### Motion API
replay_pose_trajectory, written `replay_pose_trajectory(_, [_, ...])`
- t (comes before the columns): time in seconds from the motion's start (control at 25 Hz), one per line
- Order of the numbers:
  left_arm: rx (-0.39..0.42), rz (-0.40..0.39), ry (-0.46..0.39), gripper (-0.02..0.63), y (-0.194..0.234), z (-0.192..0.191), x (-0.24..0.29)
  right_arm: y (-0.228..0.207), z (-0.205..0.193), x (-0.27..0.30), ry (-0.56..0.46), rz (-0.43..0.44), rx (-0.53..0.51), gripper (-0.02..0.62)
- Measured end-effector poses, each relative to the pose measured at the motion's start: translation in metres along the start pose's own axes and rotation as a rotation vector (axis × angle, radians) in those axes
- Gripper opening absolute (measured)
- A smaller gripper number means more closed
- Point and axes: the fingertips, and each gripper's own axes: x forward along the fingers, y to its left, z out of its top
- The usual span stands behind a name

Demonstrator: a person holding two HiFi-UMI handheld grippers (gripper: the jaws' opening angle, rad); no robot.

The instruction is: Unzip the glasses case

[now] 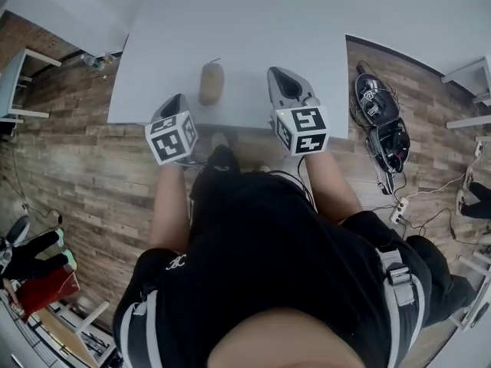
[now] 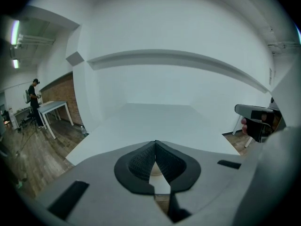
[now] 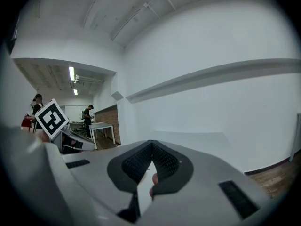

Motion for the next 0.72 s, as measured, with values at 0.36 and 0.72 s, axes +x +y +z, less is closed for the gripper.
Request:
replay_pose_trajectory(0.36, [-0.040, -0.136, 0.112, 0.005, 0.006, -0.011, 0.071, -0.032, -0.004, 0.033, 0.053, -0.090, -0.046, 0.005])
replay_pose_trajectory(0.72, [-0.148, -0.370, 0.311, 0.162, 0.021, -0.044, 0.164, -0.012, -0.013, 0.112, 0.151, -0.087, -0.141, 0.005])
